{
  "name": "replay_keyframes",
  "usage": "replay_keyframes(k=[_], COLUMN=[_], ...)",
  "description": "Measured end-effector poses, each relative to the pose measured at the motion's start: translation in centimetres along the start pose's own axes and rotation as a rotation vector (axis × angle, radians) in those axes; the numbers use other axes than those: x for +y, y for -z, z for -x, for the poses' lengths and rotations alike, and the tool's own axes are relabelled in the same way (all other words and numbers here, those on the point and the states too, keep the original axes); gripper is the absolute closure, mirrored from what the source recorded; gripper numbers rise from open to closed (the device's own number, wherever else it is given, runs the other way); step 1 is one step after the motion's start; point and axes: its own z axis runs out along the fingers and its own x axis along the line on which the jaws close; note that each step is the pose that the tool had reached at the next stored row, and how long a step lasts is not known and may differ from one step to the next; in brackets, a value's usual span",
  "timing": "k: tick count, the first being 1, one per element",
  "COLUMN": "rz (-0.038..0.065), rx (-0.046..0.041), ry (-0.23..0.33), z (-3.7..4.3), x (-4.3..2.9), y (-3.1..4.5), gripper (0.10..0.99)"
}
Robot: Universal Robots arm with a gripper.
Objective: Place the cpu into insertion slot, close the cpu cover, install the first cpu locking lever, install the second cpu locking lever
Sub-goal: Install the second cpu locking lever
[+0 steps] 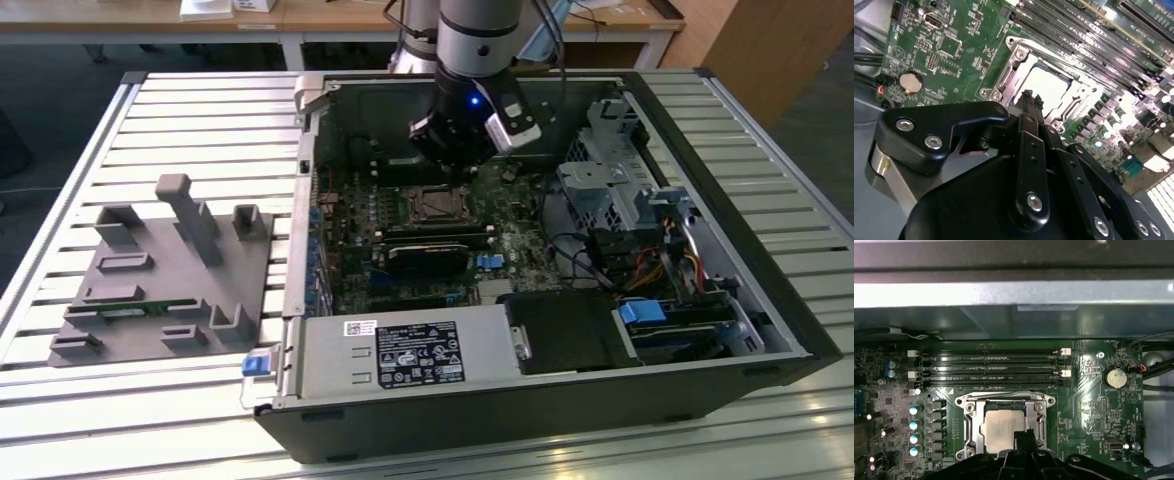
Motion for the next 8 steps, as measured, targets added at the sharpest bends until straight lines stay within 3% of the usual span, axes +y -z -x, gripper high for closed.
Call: replay_keyframes(k=[8], rz=[0.0], rx=[0.0], ry=[0.0], z=[0.03], x=[-0.82], y=[0.09], gripper=[0.984])
